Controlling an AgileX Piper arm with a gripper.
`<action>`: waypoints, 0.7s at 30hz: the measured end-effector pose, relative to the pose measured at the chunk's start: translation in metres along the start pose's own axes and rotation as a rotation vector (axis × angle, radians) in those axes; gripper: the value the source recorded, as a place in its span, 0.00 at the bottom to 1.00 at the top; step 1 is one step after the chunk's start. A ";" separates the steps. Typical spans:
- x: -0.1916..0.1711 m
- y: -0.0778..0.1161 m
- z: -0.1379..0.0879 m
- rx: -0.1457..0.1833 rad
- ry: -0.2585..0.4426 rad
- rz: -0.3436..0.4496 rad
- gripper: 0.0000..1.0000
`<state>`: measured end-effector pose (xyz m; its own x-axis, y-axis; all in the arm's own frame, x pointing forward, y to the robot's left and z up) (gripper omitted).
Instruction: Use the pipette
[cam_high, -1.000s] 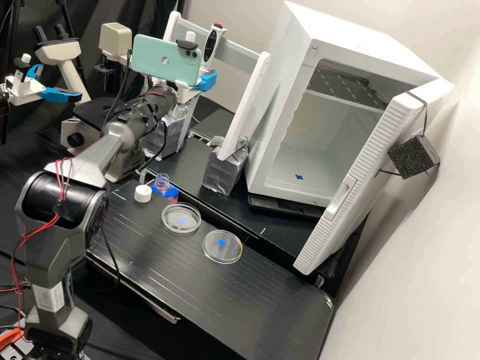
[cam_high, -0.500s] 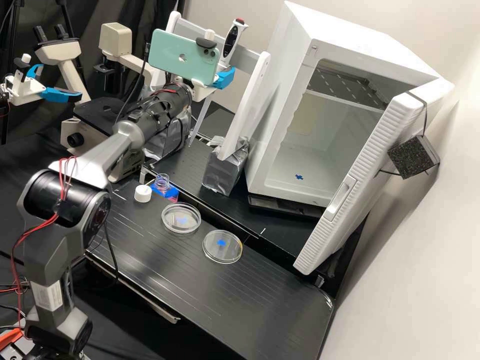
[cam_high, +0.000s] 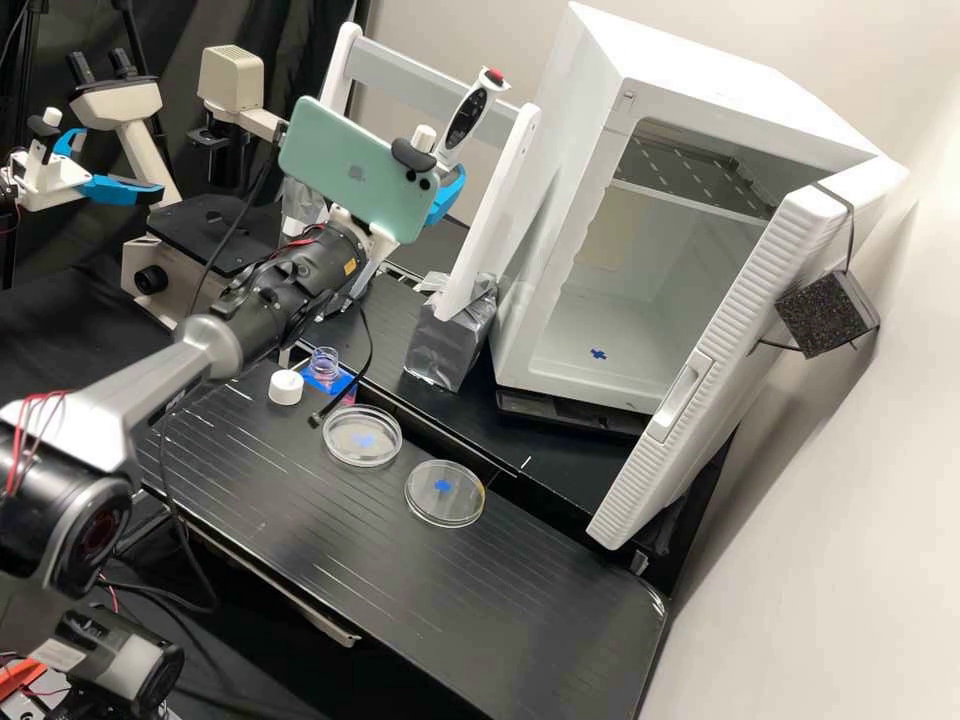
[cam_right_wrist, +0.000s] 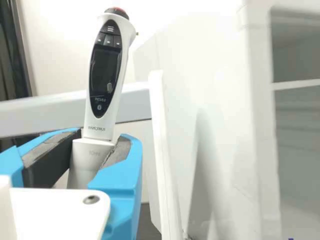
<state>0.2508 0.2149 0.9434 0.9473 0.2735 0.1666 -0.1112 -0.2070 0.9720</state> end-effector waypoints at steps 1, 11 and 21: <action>-0.006 -0.001 -0.001 0.000 0.013 0.020 0.00; -0.037 -0.028 -0.004 -0.069 0.056 0.170 0.00; -0.033 -0.068 0.005 -0.140 0.012 0.128 0.00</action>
<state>0.2290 0.2155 0.8708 0.9193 0.2646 0.2914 -0.2719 -0.1082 0.9562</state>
